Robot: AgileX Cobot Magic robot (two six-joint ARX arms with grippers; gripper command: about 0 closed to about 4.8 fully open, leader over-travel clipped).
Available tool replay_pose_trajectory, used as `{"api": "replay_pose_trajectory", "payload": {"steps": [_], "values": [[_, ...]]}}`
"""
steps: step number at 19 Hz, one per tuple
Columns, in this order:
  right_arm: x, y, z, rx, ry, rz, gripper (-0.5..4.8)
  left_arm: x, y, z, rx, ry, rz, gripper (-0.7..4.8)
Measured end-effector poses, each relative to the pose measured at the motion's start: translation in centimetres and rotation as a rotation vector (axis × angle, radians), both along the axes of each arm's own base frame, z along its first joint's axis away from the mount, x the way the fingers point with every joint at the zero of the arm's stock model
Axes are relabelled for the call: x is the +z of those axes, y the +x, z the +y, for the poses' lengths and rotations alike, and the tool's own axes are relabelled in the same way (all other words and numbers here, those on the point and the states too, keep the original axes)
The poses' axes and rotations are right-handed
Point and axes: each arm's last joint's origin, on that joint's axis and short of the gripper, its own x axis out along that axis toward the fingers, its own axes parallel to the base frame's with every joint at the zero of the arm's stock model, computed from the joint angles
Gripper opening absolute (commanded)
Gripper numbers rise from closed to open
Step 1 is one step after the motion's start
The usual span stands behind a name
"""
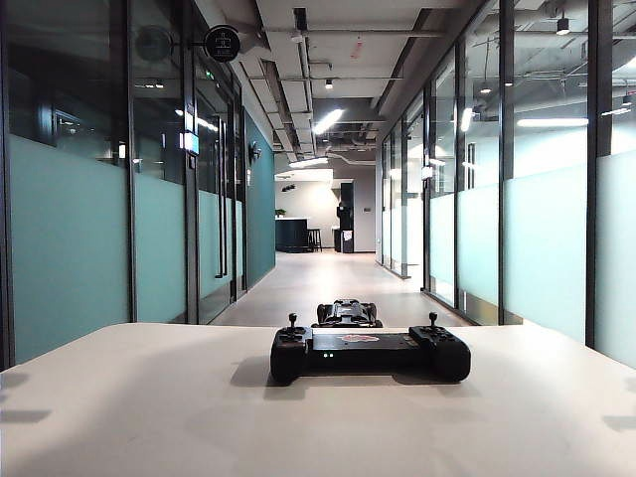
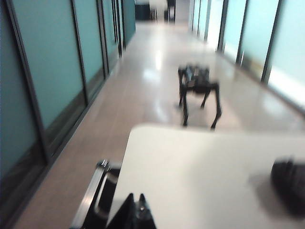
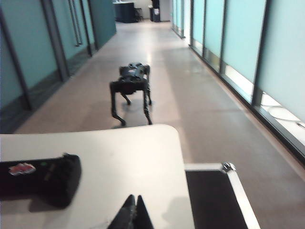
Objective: Push the left joystick on the remote control sitting on the white table forward to make the robot dog walk in a straight line until it approaches the door.
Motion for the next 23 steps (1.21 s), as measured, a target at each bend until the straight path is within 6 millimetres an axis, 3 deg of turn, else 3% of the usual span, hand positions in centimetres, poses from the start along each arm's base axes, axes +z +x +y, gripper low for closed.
{"api": "replay_pose_trajectory", "payload": {"steps": [3,6,13,19,23], "values": [[0.5,-0.1,0.0,0.005,0.0,-0.025,-0.06,0.9,-0.2,0.0,-0.001,-0.025,-0.034,-0.05],[2.9,-0.5,0.0,0.005,-0.003,-0.097,-0.06,2.0,-0.4,0.0,-0.002,-0.027,-0.069,-0.05],[6.1,0.5,0.1,0.038,-0.007,-0.077,-0.06,3.4,0.5,0.0,-0.002,-0.024,-0.029,-0.05],[6.8,3.5,0.7,0.147,-0.012,-0.036,-0.06,5.1,4.5,-0.6,-0.068,-0.017,0.043,-0.05],[6.3,5.1,2.1,0.236,-0.01,-0.015,-0.06,6.3,8.2,-1.2,-0.131,-0.013,0.113,-0.05]]}}
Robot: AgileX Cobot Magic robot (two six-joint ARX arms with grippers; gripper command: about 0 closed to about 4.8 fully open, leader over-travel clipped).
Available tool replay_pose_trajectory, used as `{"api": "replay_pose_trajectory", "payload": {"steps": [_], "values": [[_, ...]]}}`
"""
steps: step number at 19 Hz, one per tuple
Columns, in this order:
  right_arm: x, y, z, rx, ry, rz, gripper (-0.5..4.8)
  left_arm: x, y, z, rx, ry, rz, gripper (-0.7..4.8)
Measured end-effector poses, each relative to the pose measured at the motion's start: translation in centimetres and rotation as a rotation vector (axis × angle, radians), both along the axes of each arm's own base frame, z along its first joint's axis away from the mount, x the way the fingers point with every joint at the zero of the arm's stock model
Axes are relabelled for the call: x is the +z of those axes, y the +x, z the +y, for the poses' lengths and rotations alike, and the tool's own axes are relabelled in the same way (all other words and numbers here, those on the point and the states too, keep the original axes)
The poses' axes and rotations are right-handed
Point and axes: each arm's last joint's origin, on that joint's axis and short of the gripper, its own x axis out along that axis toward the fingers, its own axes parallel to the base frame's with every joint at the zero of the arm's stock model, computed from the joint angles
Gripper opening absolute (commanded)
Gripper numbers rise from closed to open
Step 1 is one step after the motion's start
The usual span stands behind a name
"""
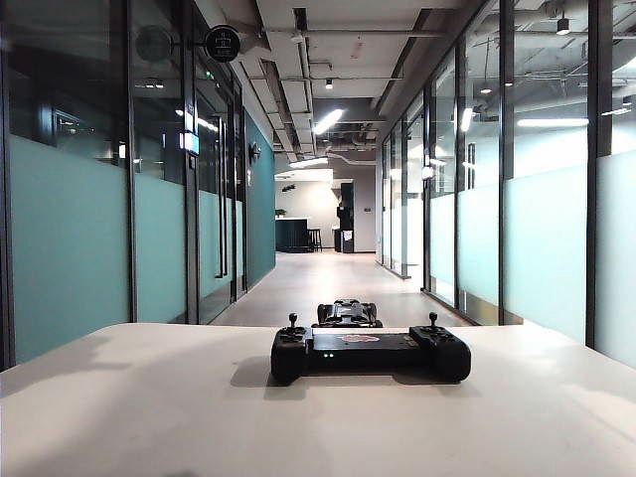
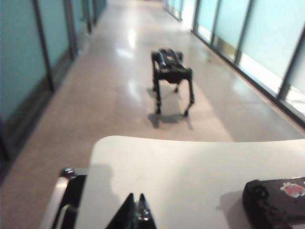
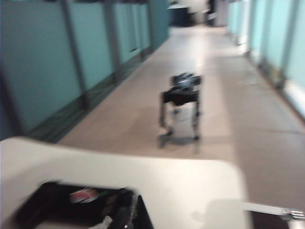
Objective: Push the left joystick on the remote control sitting on the white table forward to make the robot dog walk in a straight line until it approaches the door.
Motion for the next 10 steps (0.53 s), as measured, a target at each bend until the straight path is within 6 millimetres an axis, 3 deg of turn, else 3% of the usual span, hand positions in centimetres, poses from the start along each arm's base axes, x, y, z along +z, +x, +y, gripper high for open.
{"api": "replay_pose_trajectory", "payload": {"steps": [6,10], "values": [[-1.8,2.0,3.2,0.088,-0.018,0.078,-0.06,0.6,5.8,-1.2,-0.132,-0.002,0.121,-0.06],[-3.3,3.6,4.0,0.092,-0.038,0.147,-0.06,0.4,8.8,-2.4,-0.218,-0.008,0.171,-0.05]]}}
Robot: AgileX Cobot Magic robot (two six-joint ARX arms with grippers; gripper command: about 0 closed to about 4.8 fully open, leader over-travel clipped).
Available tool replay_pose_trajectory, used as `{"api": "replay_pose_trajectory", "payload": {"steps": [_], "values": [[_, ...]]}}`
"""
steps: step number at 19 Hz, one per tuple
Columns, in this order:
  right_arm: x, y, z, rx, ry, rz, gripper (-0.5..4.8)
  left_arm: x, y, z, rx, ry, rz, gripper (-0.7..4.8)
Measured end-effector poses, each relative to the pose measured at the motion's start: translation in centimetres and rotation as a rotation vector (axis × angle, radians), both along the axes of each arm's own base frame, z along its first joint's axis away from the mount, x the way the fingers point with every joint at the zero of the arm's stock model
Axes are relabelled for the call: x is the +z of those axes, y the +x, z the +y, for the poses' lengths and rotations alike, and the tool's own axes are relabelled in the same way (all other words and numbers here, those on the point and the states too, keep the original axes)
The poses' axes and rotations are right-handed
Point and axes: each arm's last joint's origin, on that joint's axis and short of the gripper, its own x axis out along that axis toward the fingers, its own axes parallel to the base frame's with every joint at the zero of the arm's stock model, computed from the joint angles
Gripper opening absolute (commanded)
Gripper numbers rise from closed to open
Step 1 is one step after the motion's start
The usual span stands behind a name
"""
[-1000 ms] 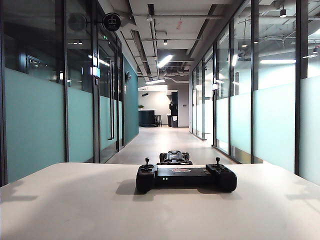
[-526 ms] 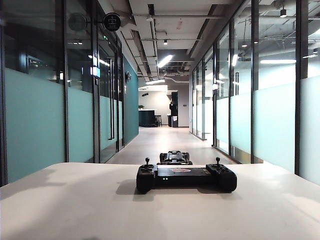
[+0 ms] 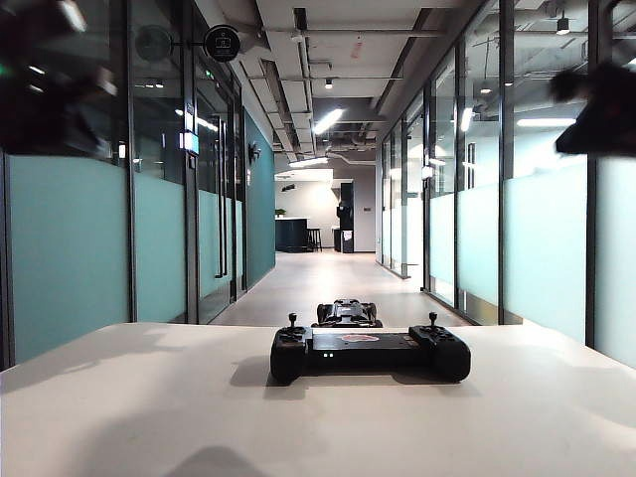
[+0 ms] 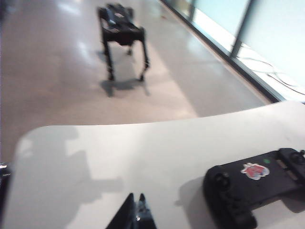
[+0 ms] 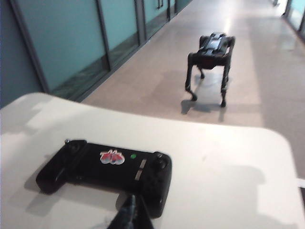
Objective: Push the left joystick on the remote control sitting on the white table forward to make the robot dog walk in a straight line until it approaches the door.
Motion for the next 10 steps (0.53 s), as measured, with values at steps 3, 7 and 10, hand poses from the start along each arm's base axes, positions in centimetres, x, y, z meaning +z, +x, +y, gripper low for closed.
{"api": "replay_pose_trajectory", "payload": {"steps": [3,7,10], "values": [[-1.6,1.3,0.5,-0.001,-0.01,0.029,-0.06,-0.3,2.5,-1.5,-0.07,-0.003,0.034,-0.05],[-3.4,3.7,1.2,-0.001,-0.028,0.084,-0.06,-1.1,5.2,-4.4,-0.147,0.004,0.07,-0.05],[-4.4,6.1,2.1,0.003,-0.04,0.131,0.19,-1.5,7.1,-6.3,-0.208,0.003,0.081,-0.06]]}}
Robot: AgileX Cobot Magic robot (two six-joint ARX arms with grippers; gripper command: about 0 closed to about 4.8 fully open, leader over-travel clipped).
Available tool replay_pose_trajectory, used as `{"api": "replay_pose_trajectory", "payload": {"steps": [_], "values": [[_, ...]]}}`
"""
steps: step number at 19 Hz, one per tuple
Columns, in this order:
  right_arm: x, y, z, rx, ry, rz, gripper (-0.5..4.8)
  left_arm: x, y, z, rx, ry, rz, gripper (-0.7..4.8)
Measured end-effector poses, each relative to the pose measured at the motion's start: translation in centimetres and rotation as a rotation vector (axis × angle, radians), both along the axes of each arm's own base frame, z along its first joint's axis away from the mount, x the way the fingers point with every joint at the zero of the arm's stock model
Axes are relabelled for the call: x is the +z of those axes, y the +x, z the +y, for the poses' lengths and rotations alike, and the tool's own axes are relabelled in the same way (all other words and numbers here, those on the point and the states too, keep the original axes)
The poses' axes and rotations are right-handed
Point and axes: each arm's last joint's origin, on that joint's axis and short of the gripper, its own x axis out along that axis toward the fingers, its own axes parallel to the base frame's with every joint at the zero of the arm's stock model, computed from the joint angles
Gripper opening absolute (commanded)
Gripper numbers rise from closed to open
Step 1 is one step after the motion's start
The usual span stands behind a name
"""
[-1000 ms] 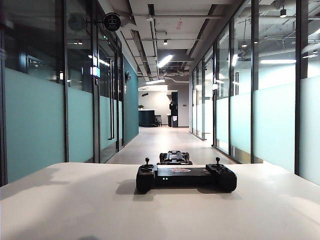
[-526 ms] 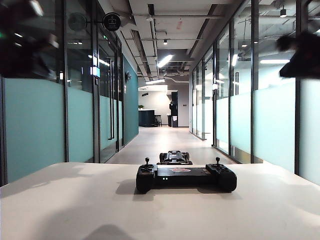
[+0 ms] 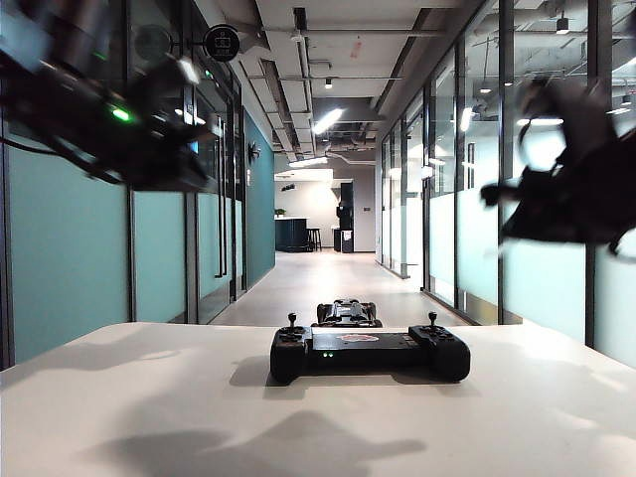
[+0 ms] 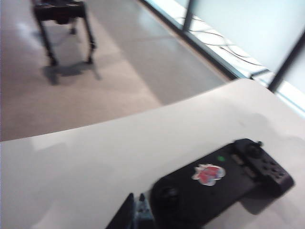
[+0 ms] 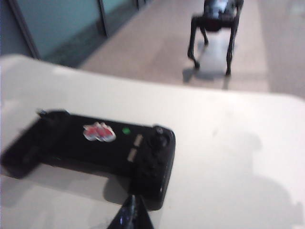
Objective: Push the left joystick on the remote control sitting on the white table forward to make the robot dog walk in a straight line until it approaches the door.
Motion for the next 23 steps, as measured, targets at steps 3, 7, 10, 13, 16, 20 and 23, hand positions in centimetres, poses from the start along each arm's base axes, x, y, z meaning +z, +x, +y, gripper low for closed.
{"api": "replay_pose_trajectory", "payload": {"steps": [3,7,10,13,16,20,23], "values": [[-1.6,2.3,0.9,0.026,-0.011,0.054,2.25,-1.1,1.3,-1.0,-0.03,0.004,0.03,-0.05],[-3.3,4.9,2.0,0.035,-0.02,0.099,2.75,-2.6,2.1,-1.1,-0.03,0.014,0.068,-0.05],[-4.4,5.7,2.3,0.034,-0.025,0.127,2.75,-3.0,2.2,-1.2,-0.03,0.015,0.075,-0.05],[-5.8,6.5,2.5,0.033,-0.036,0.164,2.85,-2.8,2.3,-1.2,-0.031,0.009,0.051,-0.05],[-6.6,7.6,2.9,0.031,-0.039,0.175,3.12,-2.8,2.3,-1.2,-0.045,0.003,0.051,-0.05],[-7.4,8.7,3.0,0.019,-0.044,0.185,3.2,-2.8,2.3,-1.2,-0.045,0.003,0.049,-0.05],[-7.8,9.7,2.6,0.004,-0.04,0.186,3.2,-2.8,2.3,-1.2,-0.046,0.002,0.049,-0.05]]}}
